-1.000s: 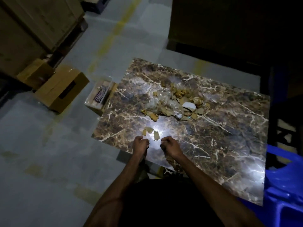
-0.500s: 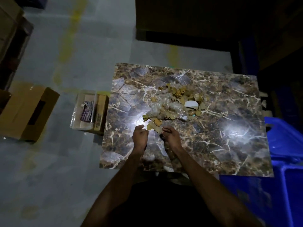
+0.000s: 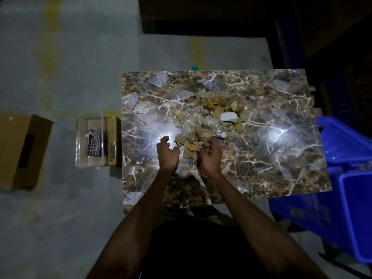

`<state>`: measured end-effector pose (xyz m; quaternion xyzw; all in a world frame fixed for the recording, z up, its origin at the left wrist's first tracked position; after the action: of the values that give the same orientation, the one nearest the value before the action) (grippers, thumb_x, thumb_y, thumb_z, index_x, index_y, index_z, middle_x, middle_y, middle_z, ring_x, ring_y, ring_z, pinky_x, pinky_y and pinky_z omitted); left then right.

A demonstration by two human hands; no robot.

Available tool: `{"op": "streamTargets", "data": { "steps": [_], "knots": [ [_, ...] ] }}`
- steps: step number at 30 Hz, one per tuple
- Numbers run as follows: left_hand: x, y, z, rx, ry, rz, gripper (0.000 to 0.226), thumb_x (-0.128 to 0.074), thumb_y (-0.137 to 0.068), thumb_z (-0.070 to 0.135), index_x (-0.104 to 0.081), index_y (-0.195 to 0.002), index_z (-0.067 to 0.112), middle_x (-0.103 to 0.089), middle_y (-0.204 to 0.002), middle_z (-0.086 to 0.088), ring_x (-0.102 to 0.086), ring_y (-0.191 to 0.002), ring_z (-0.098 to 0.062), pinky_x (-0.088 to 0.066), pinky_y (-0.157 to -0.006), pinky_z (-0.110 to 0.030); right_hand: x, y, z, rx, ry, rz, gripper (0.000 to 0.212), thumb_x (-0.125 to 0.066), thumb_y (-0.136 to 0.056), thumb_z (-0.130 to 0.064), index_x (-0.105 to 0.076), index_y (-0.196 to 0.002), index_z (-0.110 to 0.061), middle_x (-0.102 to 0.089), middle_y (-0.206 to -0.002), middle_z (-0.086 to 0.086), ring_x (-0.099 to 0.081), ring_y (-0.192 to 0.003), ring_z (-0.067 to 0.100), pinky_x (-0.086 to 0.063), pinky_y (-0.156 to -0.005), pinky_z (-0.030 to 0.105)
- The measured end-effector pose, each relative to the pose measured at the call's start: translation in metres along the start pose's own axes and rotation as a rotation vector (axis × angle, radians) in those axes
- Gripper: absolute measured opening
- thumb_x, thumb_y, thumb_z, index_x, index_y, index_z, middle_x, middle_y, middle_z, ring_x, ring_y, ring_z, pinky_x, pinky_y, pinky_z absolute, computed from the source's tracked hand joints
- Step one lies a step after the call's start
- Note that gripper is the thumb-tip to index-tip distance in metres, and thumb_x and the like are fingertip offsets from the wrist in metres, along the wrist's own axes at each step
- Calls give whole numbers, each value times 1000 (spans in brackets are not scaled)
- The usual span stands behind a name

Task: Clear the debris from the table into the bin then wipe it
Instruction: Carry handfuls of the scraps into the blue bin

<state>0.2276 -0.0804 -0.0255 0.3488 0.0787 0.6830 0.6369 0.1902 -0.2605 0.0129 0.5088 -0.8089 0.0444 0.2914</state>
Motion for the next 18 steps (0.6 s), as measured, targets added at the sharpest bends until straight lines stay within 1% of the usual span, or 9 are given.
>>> {"op": "streamTargets", "data": {
  "steps": [2,5,6,7,9,10,12,15,18],
  "knots": [
    [3,-1,19,-248,-154,-27,60,-62,-93,13,-42,-150,18,-39,-143,-8,-49,-130,-25,-44,-99,-32,0,-17,-11,38,69,-24,23,-62,-85,7,-60,-105,-4,-51,-106,5,-48,-89,9,-40,-73,15],
    [-2,-13,51,-482,-295,-132,72,-66,-91,22,-35,-155,28,-29,-154,1,-35,-138,-17,-42,-95,-28,-11,-35,-9,-6,91,-110,29,-64,-83,4,-63,-110,-6,-56,-110,9,-56,-98,20,-46,-81,29],
    [-5,-20,59,-527,-343,-177,73,-67,-90,27,-35,-155,32,-28,-157,3,-33,-140,-18,-44,-95,-31,-13,-35,-6,-6,95,-141,33,-64,-82,5,-64,-113,-7,-56,-112,9,-57,-100,20,-49,-84,28],
    [-10,-25,65,-564,-389,-225,72,-67,-89,33,-36,-154,35,-26,-159,6,-32,-142,-20,-46,-98,-36,-16,-34,-3,-5,94,-174,38,-63,-82,7,-64,-117,-8,-55,-115,8,-58,-103,19,-49,-85,20],
    [-17,-31,66,-591,-452,-305,67,-63,-88,45,-39,-150,40,-26,-161,9,-33,-145,-23,-44,-104,-42,-16,-28,-1,-1,84,-222,48,-60,-81,10,-63,-124,-9,-51,-120,5,-58,-108,16,-43,-81,4],
    [-19,-33,62,-593,-473,-326,65,-61,-87,52,-41,-148,41,-27,-161,9,-34,-145,-24,-43,-106,-44,-15,-26,0,1,77,-230,51,-59,-80,12,-63,-126,-10,-50,-122,3,-57,-109,13,-42,-81,3],
    [-19,-31,49,-579,-487,-311,67,-60,-86,58,-42,-148,39,-30,-160,7,-37,-143,-26,-42,-106,-45,-12,-22,2,28,68,-229,54,-59,-77,11,-63,-124,-15,-49,-122,0,-55,-108,9,-46,-84,13],
    [-11,-22,26,-558,-440,-215,69,-63,-85,48,-43,-149,31,-35,-156,0,-37,-140,-28,-43,-107,-49,-2,-16,12,49,76,-166,46,-64,-75,4,-60,-117,-15,-50,-119,4,-54,-102,11,-49,-86,30],
    [-3,-5,5,-499,-395,-79,68,-72,-86,38,-44,-146,24,-39,-144,-2,-39,-132,-27,-44,-105,-51,8,-2,27,-150,120,-153,50,-77,-74,-7,-54,-119,-11,-44,-119,5,-48,-98,14,-42,-81,30]
  ]
}}
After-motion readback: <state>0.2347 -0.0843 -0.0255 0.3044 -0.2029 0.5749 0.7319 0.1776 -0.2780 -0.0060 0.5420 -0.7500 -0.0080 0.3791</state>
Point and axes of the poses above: each hand's wrist, its own y-axis away from the middle knuckle, its own x-axis out of the back of the hand, z = x × y, the point moved 4 cm from there along -y, towards the middle knuckle
